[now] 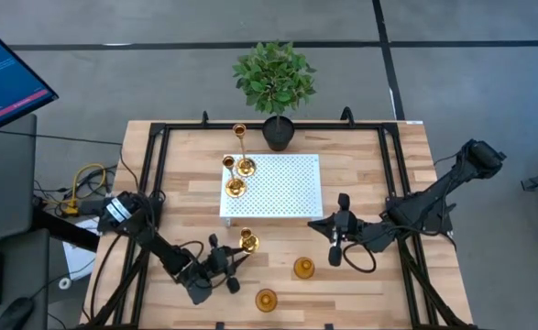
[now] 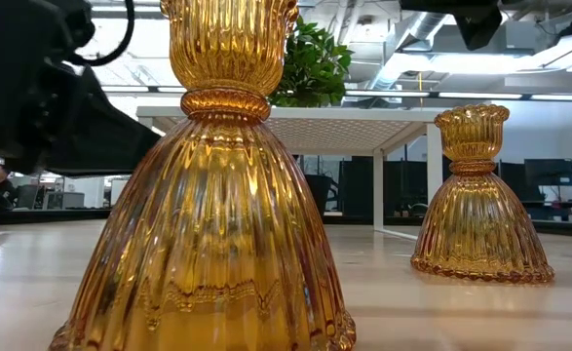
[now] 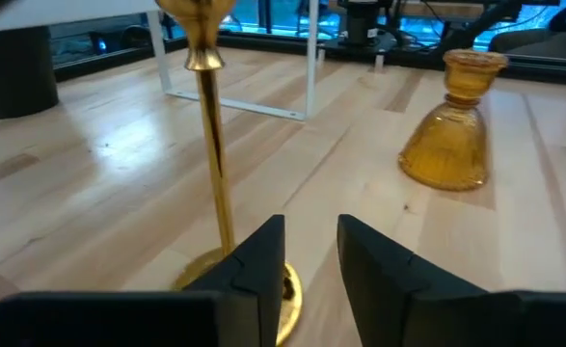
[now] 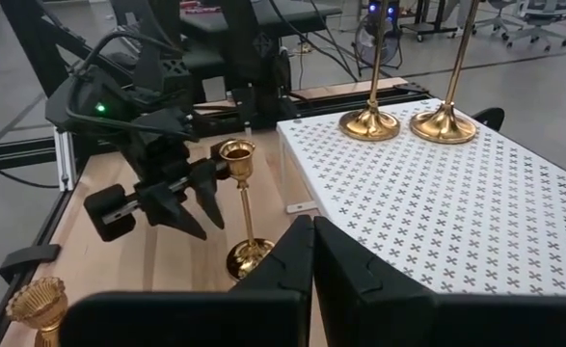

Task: Pick & Place candle stick holders
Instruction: Put the gold candle holder on the shelf

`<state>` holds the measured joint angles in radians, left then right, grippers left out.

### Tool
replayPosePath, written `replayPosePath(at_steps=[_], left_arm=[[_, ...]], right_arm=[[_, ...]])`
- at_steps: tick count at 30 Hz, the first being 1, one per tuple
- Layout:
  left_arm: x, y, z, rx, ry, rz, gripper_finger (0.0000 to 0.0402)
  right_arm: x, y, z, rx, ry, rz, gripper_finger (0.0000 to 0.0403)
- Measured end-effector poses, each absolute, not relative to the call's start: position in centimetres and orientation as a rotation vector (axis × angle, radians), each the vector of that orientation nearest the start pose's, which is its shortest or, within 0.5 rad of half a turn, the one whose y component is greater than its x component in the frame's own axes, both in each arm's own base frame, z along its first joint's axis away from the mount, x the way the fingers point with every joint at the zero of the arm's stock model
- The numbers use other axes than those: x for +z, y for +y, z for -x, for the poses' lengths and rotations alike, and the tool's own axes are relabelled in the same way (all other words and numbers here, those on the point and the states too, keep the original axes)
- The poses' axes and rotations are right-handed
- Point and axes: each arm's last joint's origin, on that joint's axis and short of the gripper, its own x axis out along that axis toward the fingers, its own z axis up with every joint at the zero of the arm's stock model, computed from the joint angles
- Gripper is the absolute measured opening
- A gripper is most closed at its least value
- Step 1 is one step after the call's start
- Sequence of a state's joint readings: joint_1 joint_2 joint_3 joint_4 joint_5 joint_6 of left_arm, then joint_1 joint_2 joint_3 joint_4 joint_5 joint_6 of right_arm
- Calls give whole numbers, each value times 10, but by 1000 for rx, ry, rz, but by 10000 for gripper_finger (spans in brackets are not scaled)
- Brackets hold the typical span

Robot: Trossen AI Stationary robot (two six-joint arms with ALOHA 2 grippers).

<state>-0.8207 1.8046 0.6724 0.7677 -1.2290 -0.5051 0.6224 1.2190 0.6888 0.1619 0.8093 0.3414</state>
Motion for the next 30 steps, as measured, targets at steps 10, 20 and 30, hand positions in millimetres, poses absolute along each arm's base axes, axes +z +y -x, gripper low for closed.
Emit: replayPosePath(at_steps=[10, 20, 30], left_arm=[[137, -203, -237, 505, 65, 175, 99], [137, -200, -236, 585, 33, 158, 82], [136, -188, -250, 546, 69, 186, 77]], right_arm=[[248, 130, -217, -229, 243, -96, 0], [248, 130, -217, -229, 242, -96, 0], [248, 130, -217, -229, 243, -95, 0]])
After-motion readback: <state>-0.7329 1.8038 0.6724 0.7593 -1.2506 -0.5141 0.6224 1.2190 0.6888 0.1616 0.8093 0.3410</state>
